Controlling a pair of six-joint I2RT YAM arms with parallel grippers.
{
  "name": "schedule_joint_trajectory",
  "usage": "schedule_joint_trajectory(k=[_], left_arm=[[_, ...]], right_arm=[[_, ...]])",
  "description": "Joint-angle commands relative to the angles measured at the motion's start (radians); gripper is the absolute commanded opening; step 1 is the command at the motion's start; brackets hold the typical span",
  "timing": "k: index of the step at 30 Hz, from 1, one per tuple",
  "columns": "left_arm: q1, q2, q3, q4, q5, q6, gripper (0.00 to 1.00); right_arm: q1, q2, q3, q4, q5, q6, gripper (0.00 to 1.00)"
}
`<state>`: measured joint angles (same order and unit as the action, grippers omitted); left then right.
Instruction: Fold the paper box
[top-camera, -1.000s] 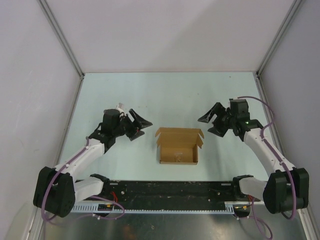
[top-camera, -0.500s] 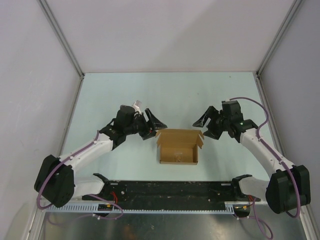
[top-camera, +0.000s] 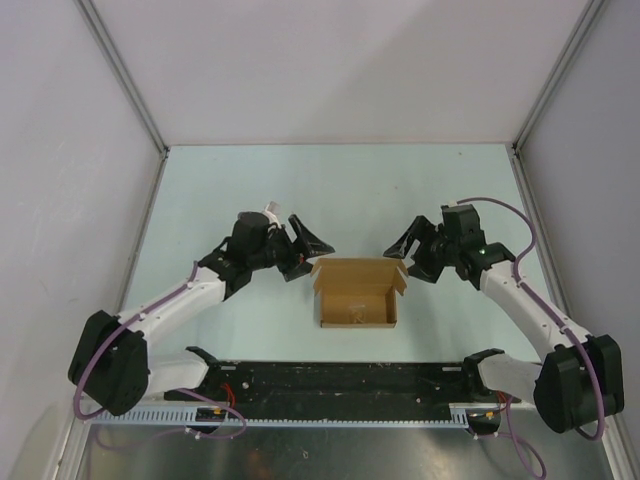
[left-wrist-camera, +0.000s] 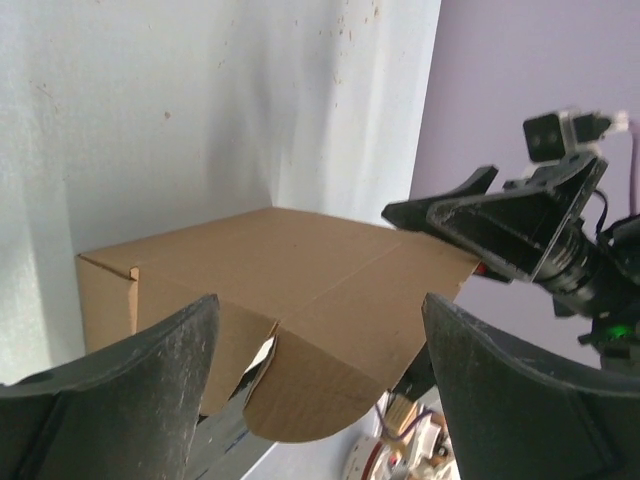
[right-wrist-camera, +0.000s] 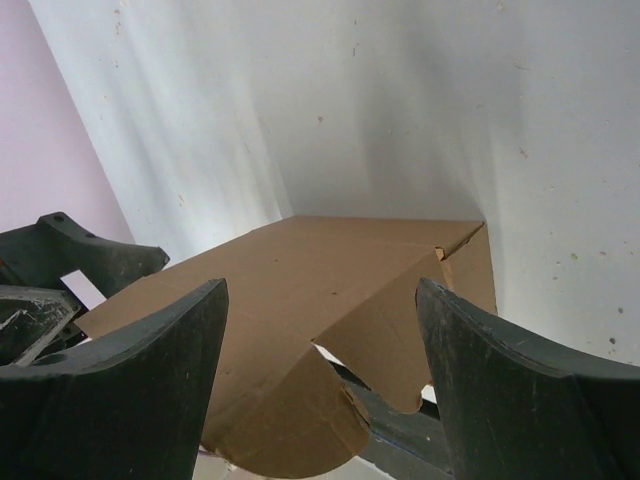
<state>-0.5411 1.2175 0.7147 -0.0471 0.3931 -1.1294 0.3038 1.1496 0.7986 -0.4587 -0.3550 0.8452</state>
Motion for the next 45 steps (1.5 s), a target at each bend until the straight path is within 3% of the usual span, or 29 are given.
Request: schedule_joint_trajectory(k=[1, 8, 17, 27, 45], left_arm=[[0.000, -0.067, -0.023, 0.016, -0.039, -0.081, 0.88], [-0.005, -0.118, -0.093, 0.015, -0.043, -0.213, 0.88], [-0.005, -0.056, -0.098, 0.015, -0.036, -0.217, 0.88], [-0.033, 0.019, -0.047, 0.018, -0.022, -0.211, 0.87], [-0.049, -0.010, -0.049, 0.016, 0.010, -0.211, 0.87]], right_arm=[[0.006, -0.042, -0.001, -0.003, 0.021, 0.005, 0.81], [0.017, -0.073, -0.004, -0.035, 0.063, 0.009, 0.81], [0.044, -0.057, -0.024, -0.023, 0.074, 0.028, 0.90], [0.080, -0.056, -0.049, 0.018, 0.059, 0.060, 0.91], [0.095, -0.091, -0.052, 0.009, 0.021, 0.077, 0.92]])
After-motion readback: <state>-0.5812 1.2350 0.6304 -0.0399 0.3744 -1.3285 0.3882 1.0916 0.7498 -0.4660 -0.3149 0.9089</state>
